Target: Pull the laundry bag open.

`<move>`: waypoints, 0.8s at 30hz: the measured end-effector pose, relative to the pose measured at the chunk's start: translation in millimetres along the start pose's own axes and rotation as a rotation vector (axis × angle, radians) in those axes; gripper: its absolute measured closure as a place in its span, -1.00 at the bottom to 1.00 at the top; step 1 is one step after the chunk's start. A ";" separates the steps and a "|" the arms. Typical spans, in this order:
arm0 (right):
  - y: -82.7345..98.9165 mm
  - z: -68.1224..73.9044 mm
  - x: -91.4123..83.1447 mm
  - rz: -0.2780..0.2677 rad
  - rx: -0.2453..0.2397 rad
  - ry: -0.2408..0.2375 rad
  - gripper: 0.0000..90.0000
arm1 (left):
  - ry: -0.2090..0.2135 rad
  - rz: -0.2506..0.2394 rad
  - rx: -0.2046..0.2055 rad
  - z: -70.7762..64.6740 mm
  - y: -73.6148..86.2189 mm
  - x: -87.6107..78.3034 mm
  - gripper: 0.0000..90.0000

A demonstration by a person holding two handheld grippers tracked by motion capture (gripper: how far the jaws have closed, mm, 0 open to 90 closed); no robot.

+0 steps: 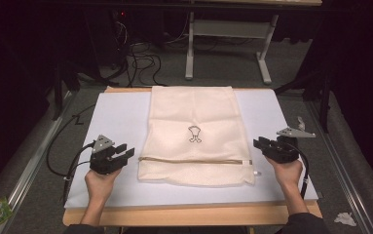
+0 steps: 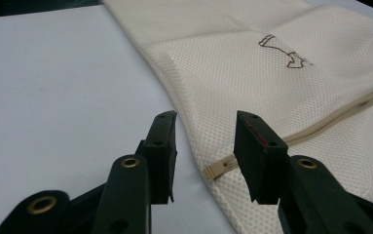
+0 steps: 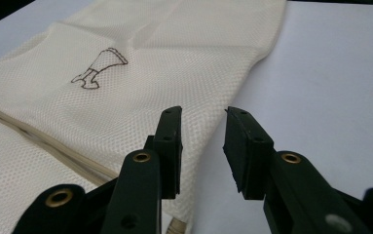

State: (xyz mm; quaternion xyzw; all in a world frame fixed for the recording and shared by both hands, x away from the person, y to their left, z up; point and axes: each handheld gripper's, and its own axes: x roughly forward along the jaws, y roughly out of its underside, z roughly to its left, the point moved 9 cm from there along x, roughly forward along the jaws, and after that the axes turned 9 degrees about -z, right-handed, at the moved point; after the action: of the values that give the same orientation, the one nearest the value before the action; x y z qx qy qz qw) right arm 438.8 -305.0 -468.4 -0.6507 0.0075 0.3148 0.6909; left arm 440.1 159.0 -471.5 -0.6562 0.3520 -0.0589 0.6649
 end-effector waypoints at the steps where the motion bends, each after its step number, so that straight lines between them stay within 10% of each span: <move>1: -0.4 -3.3 -2.5 -0.010 -0.001 0.006 0.53 | -0.004 -0.006 -0.004 1.4 -0.5 -0.5 0.34; 24: 14.9 -39.9 -26.2 -0.064 0.074 0.085 0.52 | -0.068 -0.046 -0.029 27.1 5.9 -3.3 0.29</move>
State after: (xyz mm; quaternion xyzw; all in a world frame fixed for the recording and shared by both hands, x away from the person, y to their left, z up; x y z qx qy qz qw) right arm 427.1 -352.9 -476.9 -0.6375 0.0276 0.2641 0.7233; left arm 450.1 184.0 -478.6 -0.6752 0.3147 -0.0468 0.6655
